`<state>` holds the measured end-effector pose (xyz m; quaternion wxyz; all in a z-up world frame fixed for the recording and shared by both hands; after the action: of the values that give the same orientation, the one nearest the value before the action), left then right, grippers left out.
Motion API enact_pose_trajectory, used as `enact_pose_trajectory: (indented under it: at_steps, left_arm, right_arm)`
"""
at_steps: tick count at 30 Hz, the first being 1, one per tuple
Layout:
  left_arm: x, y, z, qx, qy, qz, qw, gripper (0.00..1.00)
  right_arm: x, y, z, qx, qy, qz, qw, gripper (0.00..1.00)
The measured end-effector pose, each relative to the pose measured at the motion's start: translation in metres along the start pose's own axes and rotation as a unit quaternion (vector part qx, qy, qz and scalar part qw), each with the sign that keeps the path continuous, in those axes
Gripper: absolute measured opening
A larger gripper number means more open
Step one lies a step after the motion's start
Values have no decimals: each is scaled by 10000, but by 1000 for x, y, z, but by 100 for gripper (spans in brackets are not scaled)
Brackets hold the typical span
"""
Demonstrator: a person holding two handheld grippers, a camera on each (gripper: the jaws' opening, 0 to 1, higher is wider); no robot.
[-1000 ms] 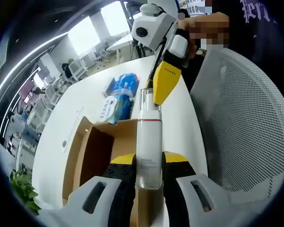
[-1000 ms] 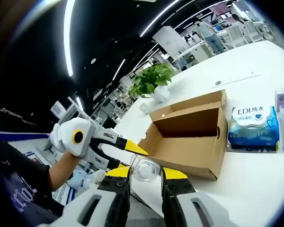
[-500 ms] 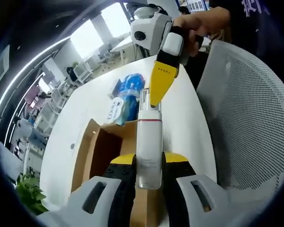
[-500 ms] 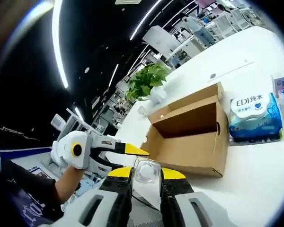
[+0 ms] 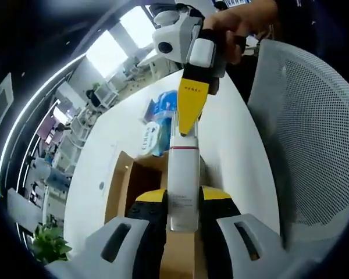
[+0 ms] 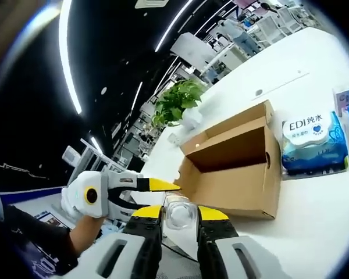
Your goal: Operate the shoe box by opening the lid, removing the specified soft item, and placing it in the target area until the item is outside and the box remains undamaged.
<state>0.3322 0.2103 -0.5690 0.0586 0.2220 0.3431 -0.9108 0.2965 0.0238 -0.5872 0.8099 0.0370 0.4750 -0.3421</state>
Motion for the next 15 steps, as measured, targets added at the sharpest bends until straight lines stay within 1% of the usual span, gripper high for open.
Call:
enact_pose_trajectory:
  at_steps: [4,12,15]
  left_arm:
    - [-1,0,1,-18,136,37,9999,19]
    - [-2,1,-1,-25,-10,21,10000,20]
    - [-3,2,-2,4,-71,58,10000,20]
  right_arm:
    - [1,1,1,4,22,-7,10000,18]
    - [-1,1,1,46,188,88,9998,15]
    - [-2,1,2,68,154,54,9998,15]
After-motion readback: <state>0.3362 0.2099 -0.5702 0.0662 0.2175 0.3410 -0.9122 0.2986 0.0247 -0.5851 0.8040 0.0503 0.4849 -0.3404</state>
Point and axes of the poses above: the point that each gripper's makers call its tool centre point, and the gripper's own axes: y roughly forward along the fingers, x roughly to its right, z roughly out of its top, the point moved 10 cm from there along -y, roughly backward along the fingers, and after that the axes turned 6 degrees about x, right-handed, at the moved point
